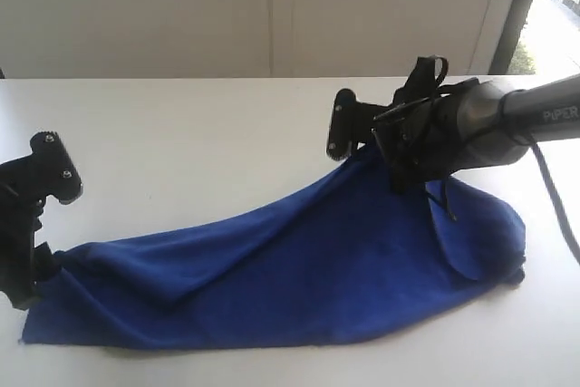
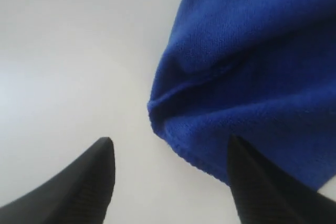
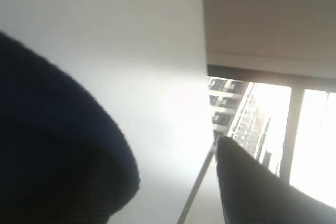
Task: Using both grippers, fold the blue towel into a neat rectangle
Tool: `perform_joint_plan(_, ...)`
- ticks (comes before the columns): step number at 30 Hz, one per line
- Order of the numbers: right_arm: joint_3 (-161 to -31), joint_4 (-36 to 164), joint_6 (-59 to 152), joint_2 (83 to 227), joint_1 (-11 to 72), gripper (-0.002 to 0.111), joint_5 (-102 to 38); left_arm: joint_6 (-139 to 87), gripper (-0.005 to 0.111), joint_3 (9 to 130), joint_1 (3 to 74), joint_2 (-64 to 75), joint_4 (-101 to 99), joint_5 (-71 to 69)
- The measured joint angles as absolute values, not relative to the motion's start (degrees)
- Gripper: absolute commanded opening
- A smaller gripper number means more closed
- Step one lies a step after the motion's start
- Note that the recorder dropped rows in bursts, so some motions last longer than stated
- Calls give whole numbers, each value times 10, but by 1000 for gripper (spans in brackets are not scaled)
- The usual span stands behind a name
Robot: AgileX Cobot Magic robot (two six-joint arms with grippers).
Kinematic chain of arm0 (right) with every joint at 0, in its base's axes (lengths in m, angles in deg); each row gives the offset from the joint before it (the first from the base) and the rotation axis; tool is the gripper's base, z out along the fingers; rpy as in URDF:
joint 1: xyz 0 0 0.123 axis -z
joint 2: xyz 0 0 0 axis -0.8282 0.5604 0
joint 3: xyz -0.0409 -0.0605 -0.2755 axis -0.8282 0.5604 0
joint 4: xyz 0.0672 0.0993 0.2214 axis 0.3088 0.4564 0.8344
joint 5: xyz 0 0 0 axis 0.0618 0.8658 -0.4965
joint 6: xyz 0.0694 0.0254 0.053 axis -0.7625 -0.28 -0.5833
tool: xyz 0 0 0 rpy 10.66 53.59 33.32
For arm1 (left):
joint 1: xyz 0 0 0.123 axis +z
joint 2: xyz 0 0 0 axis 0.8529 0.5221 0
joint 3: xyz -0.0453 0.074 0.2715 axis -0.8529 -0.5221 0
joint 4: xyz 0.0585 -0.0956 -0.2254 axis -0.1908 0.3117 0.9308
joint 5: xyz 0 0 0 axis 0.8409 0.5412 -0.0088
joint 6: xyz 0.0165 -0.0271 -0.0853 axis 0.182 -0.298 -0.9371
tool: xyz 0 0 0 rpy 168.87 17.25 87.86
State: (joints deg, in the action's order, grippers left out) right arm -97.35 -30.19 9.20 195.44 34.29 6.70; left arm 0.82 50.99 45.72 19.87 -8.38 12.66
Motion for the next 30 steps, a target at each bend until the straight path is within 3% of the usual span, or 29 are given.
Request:
perform_joint_plan(8,-998,-327,-4,1921,343,59,170,2,64,510,424,199,-36,106)
perform_joint_plan(18,-998,-91,60,1837,343,59,205,2,63,510,320,199,-26,95)
perform_joint_plan(25,-998,-43,99,1809,343,59,286,2,63,510,314,199,-25,95)
perform_joint_plan(30,-998,-2,111,1780,343,59,272,2,63,508,314,212,-24,93)
